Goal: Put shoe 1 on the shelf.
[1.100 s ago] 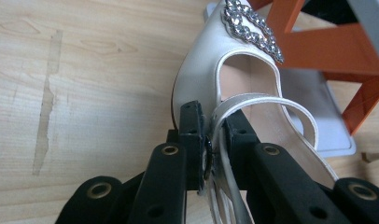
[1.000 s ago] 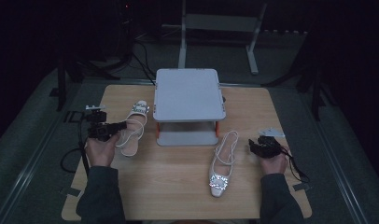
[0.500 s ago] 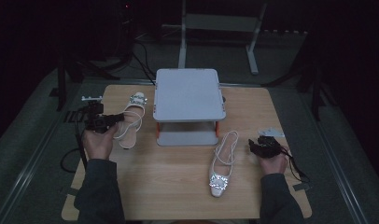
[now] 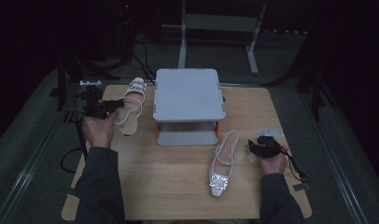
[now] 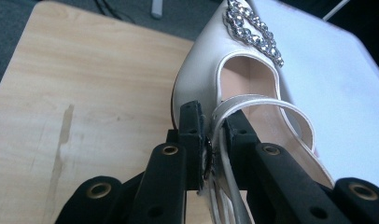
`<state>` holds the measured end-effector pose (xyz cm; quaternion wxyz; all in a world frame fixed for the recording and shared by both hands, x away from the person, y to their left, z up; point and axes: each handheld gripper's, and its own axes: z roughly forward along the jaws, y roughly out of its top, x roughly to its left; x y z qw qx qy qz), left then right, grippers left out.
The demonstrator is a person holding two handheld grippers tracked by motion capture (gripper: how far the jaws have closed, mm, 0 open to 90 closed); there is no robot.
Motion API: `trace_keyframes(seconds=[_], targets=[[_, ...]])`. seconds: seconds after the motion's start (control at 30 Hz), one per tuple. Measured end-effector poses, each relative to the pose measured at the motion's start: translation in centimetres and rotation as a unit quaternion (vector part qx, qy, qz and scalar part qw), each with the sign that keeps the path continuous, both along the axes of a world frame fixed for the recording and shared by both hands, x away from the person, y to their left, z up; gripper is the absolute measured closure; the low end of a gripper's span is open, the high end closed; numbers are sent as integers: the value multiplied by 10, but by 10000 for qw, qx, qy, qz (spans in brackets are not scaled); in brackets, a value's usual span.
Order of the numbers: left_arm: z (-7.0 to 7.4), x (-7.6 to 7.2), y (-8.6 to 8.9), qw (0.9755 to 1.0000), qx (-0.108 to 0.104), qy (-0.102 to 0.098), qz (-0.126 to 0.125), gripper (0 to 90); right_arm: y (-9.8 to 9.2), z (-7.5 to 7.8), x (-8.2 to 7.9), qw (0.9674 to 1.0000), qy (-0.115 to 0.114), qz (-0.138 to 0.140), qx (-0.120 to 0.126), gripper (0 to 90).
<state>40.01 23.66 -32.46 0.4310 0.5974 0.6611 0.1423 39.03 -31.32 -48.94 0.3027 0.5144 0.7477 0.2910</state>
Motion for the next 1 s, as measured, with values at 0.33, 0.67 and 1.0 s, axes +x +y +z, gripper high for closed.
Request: trace_keyframes(seconds=[0.33,0.67,1.0], targets=[[29,15,-20,9998,-152,-116,-110,807,-1,0,0,10000,-13,-3,-3,471],[51,32,-45,9987,-463,-138,-177,806,0,0,1,10000,-3,-8,-2,472],[50,54,-85,9962,-855,77,-109,804,0,0,1,10000,4,1,-14,472]])
